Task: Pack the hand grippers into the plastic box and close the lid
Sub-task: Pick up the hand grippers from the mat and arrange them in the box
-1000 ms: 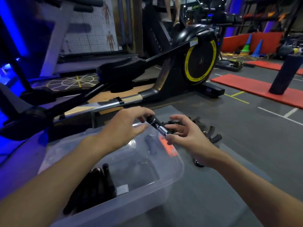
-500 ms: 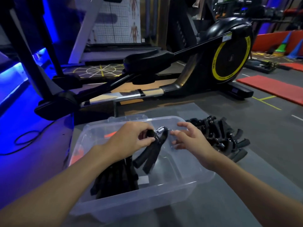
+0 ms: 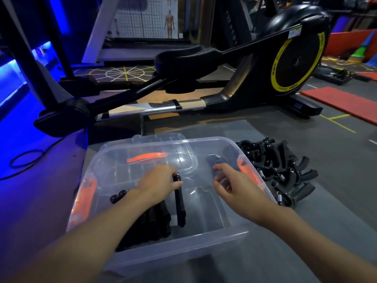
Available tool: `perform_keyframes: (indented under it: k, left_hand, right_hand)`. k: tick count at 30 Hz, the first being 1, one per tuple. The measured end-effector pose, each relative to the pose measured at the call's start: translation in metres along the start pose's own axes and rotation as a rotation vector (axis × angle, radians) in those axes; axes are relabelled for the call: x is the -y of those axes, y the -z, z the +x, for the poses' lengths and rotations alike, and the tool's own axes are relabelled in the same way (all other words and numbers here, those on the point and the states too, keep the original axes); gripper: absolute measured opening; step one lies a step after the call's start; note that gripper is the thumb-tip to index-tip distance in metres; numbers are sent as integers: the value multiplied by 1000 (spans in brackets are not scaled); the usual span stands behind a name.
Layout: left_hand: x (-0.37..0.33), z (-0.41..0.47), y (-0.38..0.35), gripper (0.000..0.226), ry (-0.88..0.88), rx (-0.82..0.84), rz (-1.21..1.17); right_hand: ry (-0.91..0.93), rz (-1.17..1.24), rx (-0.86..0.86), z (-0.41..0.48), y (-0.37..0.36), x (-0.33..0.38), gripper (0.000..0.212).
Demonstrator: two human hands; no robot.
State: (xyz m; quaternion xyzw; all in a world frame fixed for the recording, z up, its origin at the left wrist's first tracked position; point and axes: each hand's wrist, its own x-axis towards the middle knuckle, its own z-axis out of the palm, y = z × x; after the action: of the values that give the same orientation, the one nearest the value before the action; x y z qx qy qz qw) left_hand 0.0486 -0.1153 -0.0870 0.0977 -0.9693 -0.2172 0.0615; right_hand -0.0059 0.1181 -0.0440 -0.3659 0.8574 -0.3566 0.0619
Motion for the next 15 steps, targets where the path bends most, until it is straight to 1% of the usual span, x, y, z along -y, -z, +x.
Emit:
perform_keyframes:
  k: [2, 5, 9, 12, 15]
  left_hand:
    - [6, 1, -4, 38, -5, 44, 77]
    - [17, 0, -6, 32, 12, 80, 147]
    - [30, -4, -9, 41, 90, 115, 221]
    - [40, -7, -12, 37, 145, 129, 163]
    - [44, -9, -14, 26, 146, 123, 98]
  right_hand:
    - [16, -31, 24, 0, -1, 0, 28]
    - [46, -109, 26, -4, -1, 1, 28]
    - [109, -263, 1, -17, 1, 5, 27]
    - [113, -290, -28, -23, 2, 7, 25]
    - [71, -272, -45, -23, 1, 6, 22]
